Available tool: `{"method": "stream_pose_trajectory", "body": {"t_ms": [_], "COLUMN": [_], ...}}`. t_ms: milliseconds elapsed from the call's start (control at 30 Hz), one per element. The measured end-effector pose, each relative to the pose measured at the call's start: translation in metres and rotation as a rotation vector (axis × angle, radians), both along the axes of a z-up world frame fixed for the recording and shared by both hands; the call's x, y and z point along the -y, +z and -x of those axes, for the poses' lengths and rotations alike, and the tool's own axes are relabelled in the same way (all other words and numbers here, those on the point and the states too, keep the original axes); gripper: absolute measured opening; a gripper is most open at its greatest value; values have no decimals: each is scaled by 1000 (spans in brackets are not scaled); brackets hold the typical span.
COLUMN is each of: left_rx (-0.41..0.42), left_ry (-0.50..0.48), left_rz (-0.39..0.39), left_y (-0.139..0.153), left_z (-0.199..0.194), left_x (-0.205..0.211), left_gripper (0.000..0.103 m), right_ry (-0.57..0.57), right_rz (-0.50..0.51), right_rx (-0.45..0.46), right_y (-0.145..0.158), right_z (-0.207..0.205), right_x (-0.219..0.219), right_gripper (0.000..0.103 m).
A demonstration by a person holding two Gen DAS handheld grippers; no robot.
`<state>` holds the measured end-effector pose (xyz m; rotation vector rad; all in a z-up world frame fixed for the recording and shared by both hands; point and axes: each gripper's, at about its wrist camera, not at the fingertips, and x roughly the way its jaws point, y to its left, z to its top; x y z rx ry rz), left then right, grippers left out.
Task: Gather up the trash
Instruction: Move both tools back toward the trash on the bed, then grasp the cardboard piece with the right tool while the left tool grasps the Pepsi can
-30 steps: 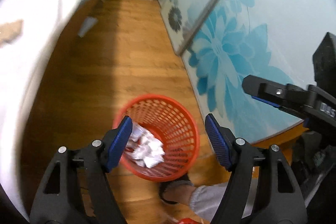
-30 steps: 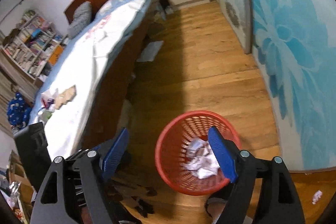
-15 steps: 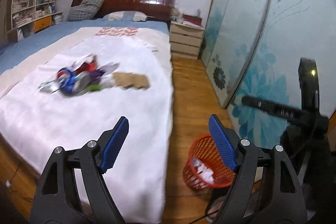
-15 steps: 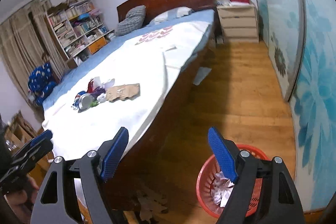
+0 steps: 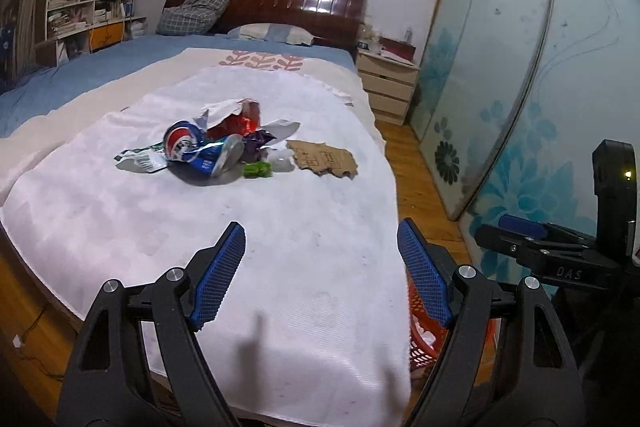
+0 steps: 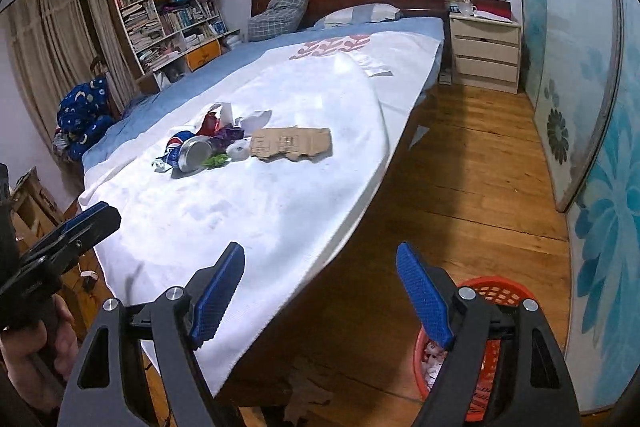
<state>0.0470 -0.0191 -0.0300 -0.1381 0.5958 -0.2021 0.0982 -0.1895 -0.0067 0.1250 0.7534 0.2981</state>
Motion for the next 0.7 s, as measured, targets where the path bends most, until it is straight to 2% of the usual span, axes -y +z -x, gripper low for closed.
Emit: {"method": "stream_pose_trajectory", "body": {"t_ms": [233, 367, 533, 633, 700], "left_rx": [-11, -11, 2, -5, -17], "left_ry": [42, 96, 124, 153, 179], "left_rz": [-10, 43, 68, 92, 120], "left_y": [1, 4, 9, 6, 1], "left_z": [4, 5, 3, 2, -3], "left_x": [-23, -44, -62, -74, -80], "left_gripper": [78, 78, 78, 78, 78], "right_ry": [49, 124, 229, 328, 348], "right_rz": [0, 4, 103, 187, 261], "right_rx": [-25, 14, 100, 128, 124], "right_y": [-10, -6, 4, -4, -12], "right_z": [-11, -26, -62, -104, -129], "right_x": [-19, -34, -64, -96, -114], "right_gripper": [81, 87, 94, 94, 94]}}
